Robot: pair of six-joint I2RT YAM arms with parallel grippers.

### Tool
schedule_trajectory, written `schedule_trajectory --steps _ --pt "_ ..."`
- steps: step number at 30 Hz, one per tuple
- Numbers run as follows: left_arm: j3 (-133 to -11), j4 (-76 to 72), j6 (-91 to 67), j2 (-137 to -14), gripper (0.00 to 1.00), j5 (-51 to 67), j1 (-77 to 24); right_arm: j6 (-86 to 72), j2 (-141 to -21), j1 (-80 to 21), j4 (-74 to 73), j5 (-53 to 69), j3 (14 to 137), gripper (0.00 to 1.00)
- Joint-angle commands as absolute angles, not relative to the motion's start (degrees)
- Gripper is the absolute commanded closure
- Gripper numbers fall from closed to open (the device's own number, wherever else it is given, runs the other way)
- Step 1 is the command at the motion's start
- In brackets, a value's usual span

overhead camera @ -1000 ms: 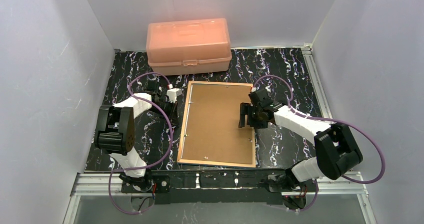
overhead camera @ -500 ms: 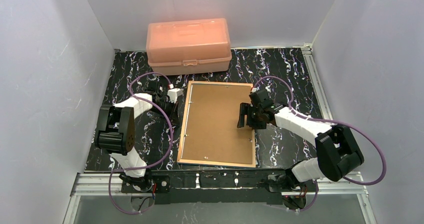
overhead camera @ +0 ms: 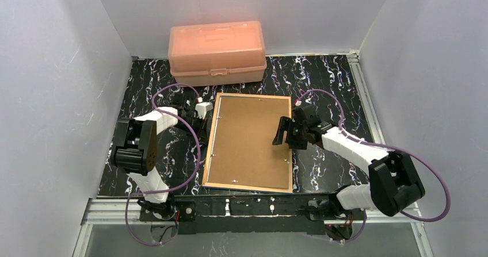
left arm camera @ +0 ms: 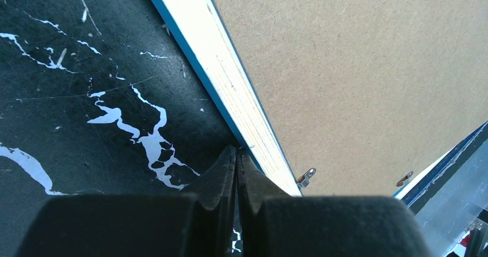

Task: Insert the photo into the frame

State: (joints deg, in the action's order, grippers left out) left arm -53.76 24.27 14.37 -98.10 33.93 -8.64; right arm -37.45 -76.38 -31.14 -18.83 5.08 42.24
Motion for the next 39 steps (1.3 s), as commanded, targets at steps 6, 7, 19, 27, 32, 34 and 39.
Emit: schedule_trajectory --steps 6,7,19,27,32,34,39 --pt "-54.4 24.9 15.3 -99.7 1.0 32.9 -10.5 -43.2 -71.3 -31.1 -11.0 12.8 42.5 0.2" --pt "-54.4 24.9 15.4 -99.7 1.0 32.9 -10.5 -43.6 -70.9 -31.0 -10.7 13.0 42.5 0.2" --pt "-53.9 24.9 15.7 -99.0 1.0 32.5 -10.5 -49.4 -65.5 -31.1 -2.1 17.5 40.8 0.23" --pt "-54.1 25.1 15.7 -98.8 1.0 32.6 -10.5 -57.3 -62.3 -30.9 13.4 23.6 35.7 0.24" --pt "-53.9 25.1 15.8 -98.6 1.0 32.4 -10.5 -63.4 -61.3 -30.6 24.5 25.9 32.4 0.27" --pt "-53.8 25.0 15.8 -98.5 1.0 32.4 -10.5 -65.6 -61.3 -30.4 28.6 26.6 31.3 0.29" --pt "-53.7 25.0 15.8 -98.2 1.0 32.3 -10.5 -69.3 -61.0 -30.0 34.4 27.1 29.8 0.31"
